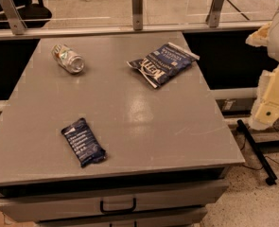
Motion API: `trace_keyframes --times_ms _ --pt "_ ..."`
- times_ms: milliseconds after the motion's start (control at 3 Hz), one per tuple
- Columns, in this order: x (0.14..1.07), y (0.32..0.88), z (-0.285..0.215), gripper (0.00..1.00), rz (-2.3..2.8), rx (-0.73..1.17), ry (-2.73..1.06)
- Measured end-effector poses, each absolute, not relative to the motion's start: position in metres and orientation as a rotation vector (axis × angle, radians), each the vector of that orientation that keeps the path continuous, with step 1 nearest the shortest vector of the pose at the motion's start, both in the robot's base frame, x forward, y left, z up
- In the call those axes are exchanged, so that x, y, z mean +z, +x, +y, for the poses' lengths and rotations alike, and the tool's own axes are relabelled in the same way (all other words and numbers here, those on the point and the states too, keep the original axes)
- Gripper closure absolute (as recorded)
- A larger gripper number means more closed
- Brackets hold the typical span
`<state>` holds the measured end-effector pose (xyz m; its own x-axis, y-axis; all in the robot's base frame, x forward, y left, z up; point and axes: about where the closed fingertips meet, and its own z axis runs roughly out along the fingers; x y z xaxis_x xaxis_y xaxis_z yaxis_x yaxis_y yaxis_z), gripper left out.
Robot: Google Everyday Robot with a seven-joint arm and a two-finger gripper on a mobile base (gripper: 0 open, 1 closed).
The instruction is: Place 7up can upright
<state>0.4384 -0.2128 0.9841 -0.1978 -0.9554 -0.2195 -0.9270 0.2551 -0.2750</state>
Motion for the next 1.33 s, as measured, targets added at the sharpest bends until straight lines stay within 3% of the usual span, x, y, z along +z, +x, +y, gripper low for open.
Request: trace_keyframes --times_ms 333,1333 --pt "1.010 0.419 -0.239 0.00 2.157 -0.079 -1.740" --pt "1.053 0.416 -0.240 0.00 2.052 -0.120 -1.732"
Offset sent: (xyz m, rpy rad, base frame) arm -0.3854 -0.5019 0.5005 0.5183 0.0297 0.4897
